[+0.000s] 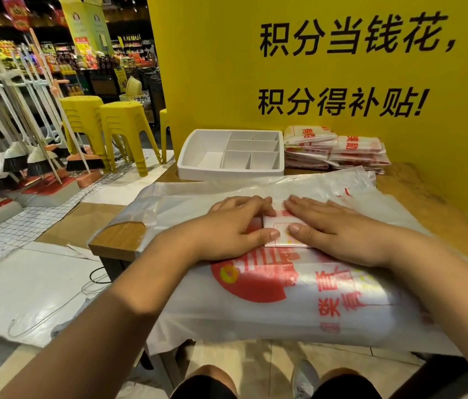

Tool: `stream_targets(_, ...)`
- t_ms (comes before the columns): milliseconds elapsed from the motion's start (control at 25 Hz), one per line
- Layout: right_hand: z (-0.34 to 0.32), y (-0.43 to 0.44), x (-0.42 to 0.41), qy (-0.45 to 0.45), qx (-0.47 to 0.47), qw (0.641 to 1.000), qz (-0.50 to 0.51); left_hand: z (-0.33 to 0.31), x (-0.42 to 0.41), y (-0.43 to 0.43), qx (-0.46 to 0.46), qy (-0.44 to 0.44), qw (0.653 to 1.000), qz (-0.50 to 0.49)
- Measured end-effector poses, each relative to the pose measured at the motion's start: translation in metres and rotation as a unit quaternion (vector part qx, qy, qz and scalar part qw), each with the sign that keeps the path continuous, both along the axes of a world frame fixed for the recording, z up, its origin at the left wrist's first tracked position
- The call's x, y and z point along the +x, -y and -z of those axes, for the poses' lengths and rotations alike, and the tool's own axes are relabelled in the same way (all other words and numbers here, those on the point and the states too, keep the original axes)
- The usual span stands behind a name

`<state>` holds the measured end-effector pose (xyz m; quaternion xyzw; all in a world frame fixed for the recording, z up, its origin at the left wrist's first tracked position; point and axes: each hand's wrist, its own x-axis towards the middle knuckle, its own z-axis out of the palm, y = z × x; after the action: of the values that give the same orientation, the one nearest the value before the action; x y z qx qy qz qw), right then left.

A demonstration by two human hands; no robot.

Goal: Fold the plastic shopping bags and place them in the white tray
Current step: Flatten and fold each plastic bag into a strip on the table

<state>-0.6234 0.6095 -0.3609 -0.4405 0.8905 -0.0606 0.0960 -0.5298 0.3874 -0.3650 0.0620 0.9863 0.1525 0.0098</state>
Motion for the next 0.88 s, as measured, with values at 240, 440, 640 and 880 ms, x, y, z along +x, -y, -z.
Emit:
stream_targets(240,0.01,-0.005,0.002,-0.032,-0.019,0.999,0.002,-0.006,0.001,-0.002,-0.018,0.031,0.999,0.0)
stream_targets(440,0.015,-0.009,-0.001,-0.105,-0.198,0.974,0.04,-0.012,0.009,-0.025,-0.084,-0.149,0.985,-0.022)
stream_targets(640,0.008,-0.014,0.011,-0.038,-0.32,0.947,0.003,-0.004,0.006,-0.036,-0.007,-0.13,0.99,-0.048)
stream_targets(880,0.016,-0.01,0.002,-0.067,-0.196,0.978,-0.009,0.004,0.002,-0.03,0.029,-0.093,0.995,-0.033)
